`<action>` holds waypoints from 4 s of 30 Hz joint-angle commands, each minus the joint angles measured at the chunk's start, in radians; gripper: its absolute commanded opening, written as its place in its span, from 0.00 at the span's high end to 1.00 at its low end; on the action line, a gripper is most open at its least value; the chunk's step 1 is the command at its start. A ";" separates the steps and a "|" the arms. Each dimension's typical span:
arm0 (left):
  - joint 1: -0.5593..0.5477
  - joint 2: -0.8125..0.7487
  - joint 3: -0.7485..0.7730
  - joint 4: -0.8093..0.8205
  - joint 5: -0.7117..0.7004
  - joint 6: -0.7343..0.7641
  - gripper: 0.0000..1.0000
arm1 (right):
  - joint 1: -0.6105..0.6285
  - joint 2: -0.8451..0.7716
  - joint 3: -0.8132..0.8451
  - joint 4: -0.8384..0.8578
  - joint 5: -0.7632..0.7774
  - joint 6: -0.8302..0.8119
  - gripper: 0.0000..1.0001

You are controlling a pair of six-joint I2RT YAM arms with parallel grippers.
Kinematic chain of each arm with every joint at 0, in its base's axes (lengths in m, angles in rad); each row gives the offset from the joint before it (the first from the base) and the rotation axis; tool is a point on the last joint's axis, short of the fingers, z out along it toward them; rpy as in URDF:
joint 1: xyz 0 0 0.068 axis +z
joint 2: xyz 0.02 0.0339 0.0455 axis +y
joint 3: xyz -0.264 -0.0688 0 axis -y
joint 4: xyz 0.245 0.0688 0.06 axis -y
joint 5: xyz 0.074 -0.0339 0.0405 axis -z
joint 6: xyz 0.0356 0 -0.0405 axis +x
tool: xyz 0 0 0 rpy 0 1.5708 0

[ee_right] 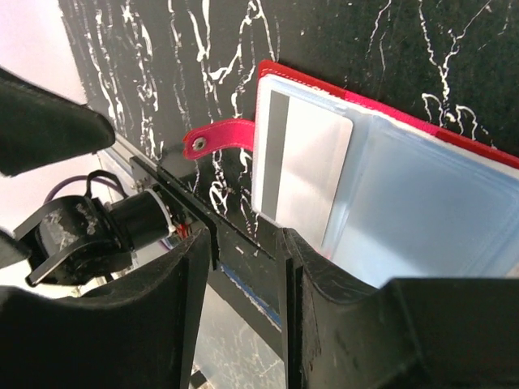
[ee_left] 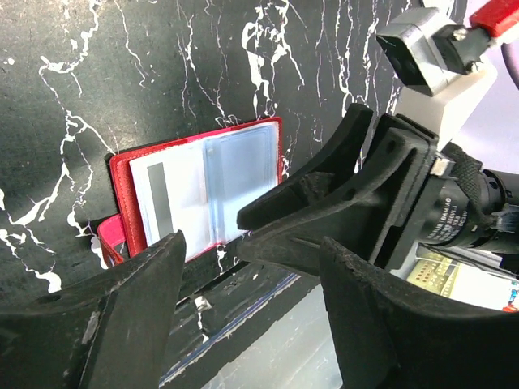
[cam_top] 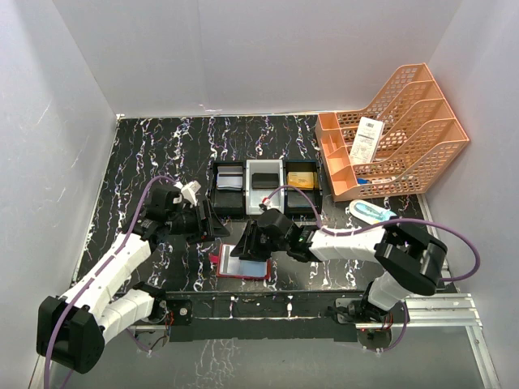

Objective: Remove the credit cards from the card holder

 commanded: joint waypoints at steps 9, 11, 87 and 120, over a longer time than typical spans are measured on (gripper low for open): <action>-0.023 -0.002 -0.054 0.026 0.031 -0.074 0.44 | 0.023 0.100 0.079 -0.035 0.064 0.026 0.65; -0.035 0.011 -0.055 0.030 0.039 -0.071 0.45 | 0.023 0.113 0.073 -0.051 0.075 0.028 0.64; -0.223 0.316 -0.114 -0.015 -0.313 -0.134 0.98 | -0.068 0.110 -0.229 0.456 -0.167 0.184 1.00; -0.223 0.287 -0.099 -0.016 -0.310 -0.126 0.99 | -0.151 0.004 -0.271 0.321 -0.265 0.107 0.97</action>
